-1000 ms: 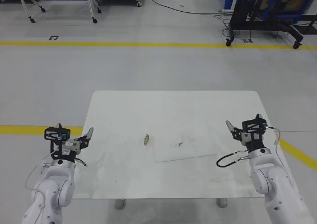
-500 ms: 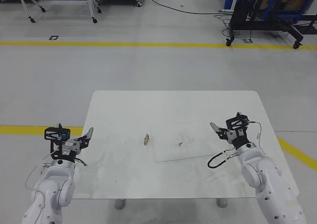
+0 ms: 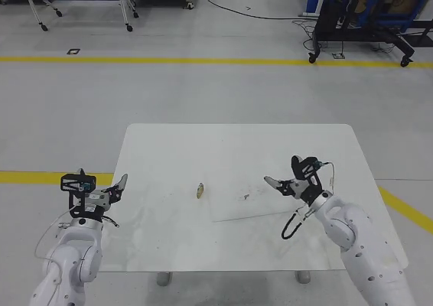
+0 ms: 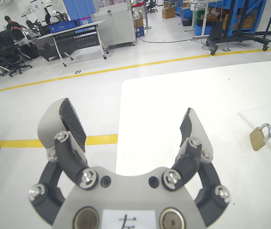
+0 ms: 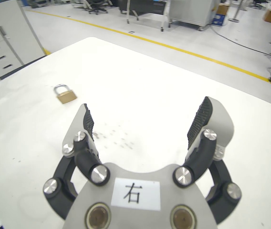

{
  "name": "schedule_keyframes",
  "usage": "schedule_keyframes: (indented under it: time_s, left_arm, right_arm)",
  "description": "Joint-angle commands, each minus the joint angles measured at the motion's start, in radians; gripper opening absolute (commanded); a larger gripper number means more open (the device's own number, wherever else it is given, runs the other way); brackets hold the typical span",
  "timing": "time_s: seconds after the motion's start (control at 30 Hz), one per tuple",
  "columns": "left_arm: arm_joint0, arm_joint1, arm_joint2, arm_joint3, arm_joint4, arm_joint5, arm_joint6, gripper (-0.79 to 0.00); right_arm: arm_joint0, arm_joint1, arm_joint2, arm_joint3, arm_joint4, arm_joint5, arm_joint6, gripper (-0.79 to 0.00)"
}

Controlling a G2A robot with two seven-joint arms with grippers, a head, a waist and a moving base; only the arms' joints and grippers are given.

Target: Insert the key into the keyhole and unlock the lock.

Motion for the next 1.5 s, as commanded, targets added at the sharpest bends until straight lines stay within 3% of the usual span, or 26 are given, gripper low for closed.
schedule_keyframes:
  time_s: [0.0, 0.2, 0.23, 0.3, 0.33, 0.37, 0.43, 0.73, 1.1, 1.2, 1.3, 1.47]
  left_arm:
    - [0.000, 0.000, 0.000, 0.000, 0.000, 0.000, 0.000, 0.000]
    - [0.000, 0.000, 0.000, 0.000, 0.000, 0.000, 0.000, 0.000]
    - [0.000, 0.000, 0.000, 0.000, 0.000, 0.000, 0.000, 0.000]
    - [0.000, 0.000, 0.000, 0.000, 0.000, 0.000, 0.000, 0.000]
    - [0.000, 0.000, 0.000, 0.000, 0.000, 0.000, 0.000, 0.000]
    - [0.000, 0.000, 0.000, 0.000, 0.000, 0.000, 0.000, 0.000]
    - [0.000, 0.000, 0.000, 0.000, 0.000, 0.000, 0.000, 0.000]
    - [0.000, 0.000, 0.000, 0.000, 0.000, 0.000, 0.000, 0.000]
    - [0.000, 0.000, 0.000, 0.000, 0.000, 0.000, 0.000, 0.000]
    - [0.000, 0.000, 0.000, 0.000, 0.000, 0.000, 0.000, 0.000]
    - [0.000, 0.000, 0.000, 0.000, 0.000, 0.000, 0.000, 0.000]
    - [0.000, 0.000, 0.000, 0.000, 0.000, 0.000, 0.000, 0.000]
  right_arm:
    - [0.035, 0.001, -0.017, 0.047, 0.014, -0.101, -0.003, 0.000]
    - [0.153, -0.004, -0.090, 0.219, 0.069, -0.327, -0.027, 0.000]
    - [0.171, -0.005, -0.099, 0.242, 0.070, -0.349, -0.027, -0.040]
    - [0.199, -0.005, -0.120, 0.280, 0.073, -0.416, -0.025, -0.252]
    - [0.214, -0.005, -0.128, 0.301, 0.074, -0.438, -0.020, -0.296]
    - [0.226, -0.005, -0.143, 0.314, 0.069, -0.438, -0.012, -0.369]
    - [0.251, -0.003, -0.157, 0.336, 0.030, -0.434, 0.007, -0.419]
    - [0.310, 0.001, -0.270, 0.374, -0.148, -0.433, -0.022, -0.489]
    - [0.315, 0.006, -0.342, 0.366, -0.393, -0.342, -0.129, -0.486]
    - [0.318, 0.006, -0.355, 0.367, -0.418, -0.321, -0.141, -0.570]
    - [0.320, 0.006, -0.363, 0.371, -0.433, -0.308, -0.155, -0.776]
    - [0.322, 0.008, -0.368, 0.373, -0.442, -0.286, -0.159, -0.785]
